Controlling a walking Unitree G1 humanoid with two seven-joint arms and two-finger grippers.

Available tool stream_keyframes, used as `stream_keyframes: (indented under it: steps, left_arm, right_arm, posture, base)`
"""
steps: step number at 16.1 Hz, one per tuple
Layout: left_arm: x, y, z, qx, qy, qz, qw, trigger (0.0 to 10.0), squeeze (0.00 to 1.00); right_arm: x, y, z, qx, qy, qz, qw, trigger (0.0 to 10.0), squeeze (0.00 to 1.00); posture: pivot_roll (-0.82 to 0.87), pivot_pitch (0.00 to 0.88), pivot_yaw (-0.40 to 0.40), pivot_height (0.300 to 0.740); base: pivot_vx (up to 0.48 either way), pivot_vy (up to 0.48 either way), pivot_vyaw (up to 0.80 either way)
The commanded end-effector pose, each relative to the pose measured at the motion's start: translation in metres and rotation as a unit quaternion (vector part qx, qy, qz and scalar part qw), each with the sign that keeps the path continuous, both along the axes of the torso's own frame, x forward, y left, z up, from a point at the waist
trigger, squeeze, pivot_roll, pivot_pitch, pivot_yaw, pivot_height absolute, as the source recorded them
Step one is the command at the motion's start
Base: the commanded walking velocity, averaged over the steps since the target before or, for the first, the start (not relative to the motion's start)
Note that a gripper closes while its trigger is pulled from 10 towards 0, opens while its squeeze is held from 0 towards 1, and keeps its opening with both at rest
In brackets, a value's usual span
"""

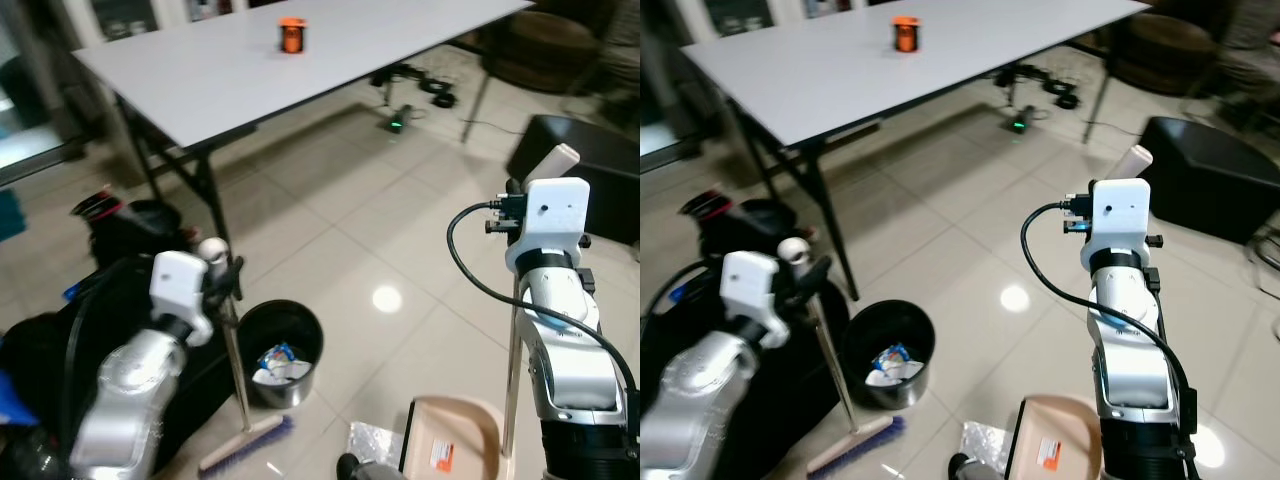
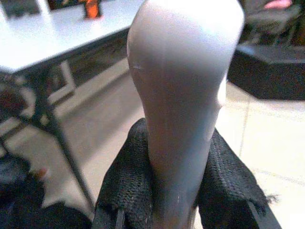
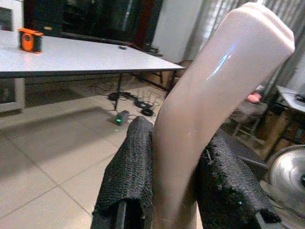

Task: Sweep floor

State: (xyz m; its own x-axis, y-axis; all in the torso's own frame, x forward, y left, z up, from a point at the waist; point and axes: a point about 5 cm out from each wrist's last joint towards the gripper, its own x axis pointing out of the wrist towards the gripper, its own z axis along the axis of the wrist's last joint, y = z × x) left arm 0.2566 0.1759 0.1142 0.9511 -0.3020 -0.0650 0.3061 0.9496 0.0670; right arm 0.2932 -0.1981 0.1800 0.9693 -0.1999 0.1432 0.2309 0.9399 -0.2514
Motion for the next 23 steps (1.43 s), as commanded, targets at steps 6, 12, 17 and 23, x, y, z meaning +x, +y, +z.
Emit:
stream_keyframes:
  steps: [6, 12, 17, 23]
  left_arm:
    - [0.002, 0.002, 0.013, -0.005, -0.035, 0.029, 0.999, 10.0, 0.00]
    - [0.009, 0.001, 0.019, 0.007, -0.056, 0.038, 0.998, 10.0, 0.00]
    - [0.018, 0.002, 0.025, 0.020, -0.069, 0.045, 0.996, 10.0, 0.00]
    - [0.027, -0.004, 0.036, 0.011, -0.089, 0.030, 0.996, 10.0, 0.00]
  right_arm:
    - [-0.002, 0.001, 0.009, 0.007, -0.013, -0.006, 1.000, 10.0, 0.00]
    - [-0.002, 0.005, 0.005, 0.021, -0.009, 0.000, 1.000, 10.0, 0.00]
    - [0.000, 0.012, 0.002, 0.039, -0.023, 0.017, 0.999, 10.0, 0.00]
    - [-0.002, 0.022, -0.005, 0.071, -0.024, 0.046, 0.996, 10.0, 0.00]
  posture:
    - [0.02, 0.000, 0.007, 0.740]
    - [0.01, 0.000, 0.016, 0.740]
    - [0.01, 0.000, 0.028, 0.740]
    - [0.01, 0.000, 0.049, 0.740]
  base:
    - [0.000, 0.000, -0.80]
    - [0.000, 0.000, -0.80]
    - [0.000, 0.000, -0.80]
    - [0.000, 0.048, -0.63]
